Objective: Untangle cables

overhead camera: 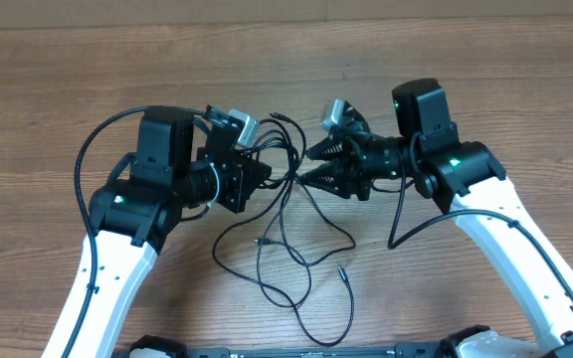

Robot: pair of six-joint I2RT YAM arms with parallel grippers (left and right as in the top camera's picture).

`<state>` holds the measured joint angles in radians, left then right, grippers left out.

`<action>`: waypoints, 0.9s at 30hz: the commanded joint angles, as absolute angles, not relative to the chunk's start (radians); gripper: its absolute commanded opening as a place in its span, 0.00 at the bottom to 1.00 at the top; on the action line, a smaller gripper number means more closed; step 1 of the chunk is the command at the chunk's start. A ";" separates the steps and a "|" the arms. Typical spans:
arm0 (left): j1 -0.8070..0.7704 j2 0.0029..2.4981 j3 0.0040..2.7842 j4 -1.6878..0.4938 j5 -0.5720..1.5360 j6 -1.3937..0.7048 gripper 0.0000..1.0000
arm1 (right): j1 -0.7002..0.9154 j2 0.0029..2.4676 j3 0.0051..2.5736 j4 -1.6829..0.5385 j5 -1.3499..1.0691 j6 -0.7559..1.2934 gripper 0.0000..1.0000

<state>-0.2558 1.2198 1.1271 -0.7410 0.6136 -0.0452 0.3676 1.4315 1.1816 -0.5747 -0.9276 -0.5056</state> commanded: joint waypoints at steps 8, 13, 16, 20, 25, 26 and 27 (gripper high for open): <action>-0.263 1.216 1.148 -0.732 0.673 -0.022 0.04 | 0.381 1.423 1.178 -0.448 -0.874 -0.559 0.52; -0.263 1.216 1.148 -0.729 0.673 -0.022 0.04 | 0.381 1.423 1.178 -0.415 -0.853 -0.559 0.47; -0.263 1.216 1.148 -0.726 0.679 -0.022 0.04 | 0.381 1.425 1.178 -0.411 -0.853 -0.559 0.42; -0.263 1.216 1.148 -0.723 0.694 -0.022 0.04 | 0.381 1.432 1.178 -0.412 -0.854 -0.558 0.39; -0.263 1.216 1.148 -0.707 0.715 -0.023 0.04 | 0.381 1.437 1.178 -0.412 -0.854 -0.558 0.37; -0.263 1.216 1.148 -0.707 0.714 -0.023 0.04 | 0.381 1.437 1.178 -0.412 -0.854 -0.557 0.36; -0.263 1.216 1.148 -0.706 0.715 -0.023 0.04 | 0.381 1.437 1.178 -0.412 -0.854 -0.551 0.36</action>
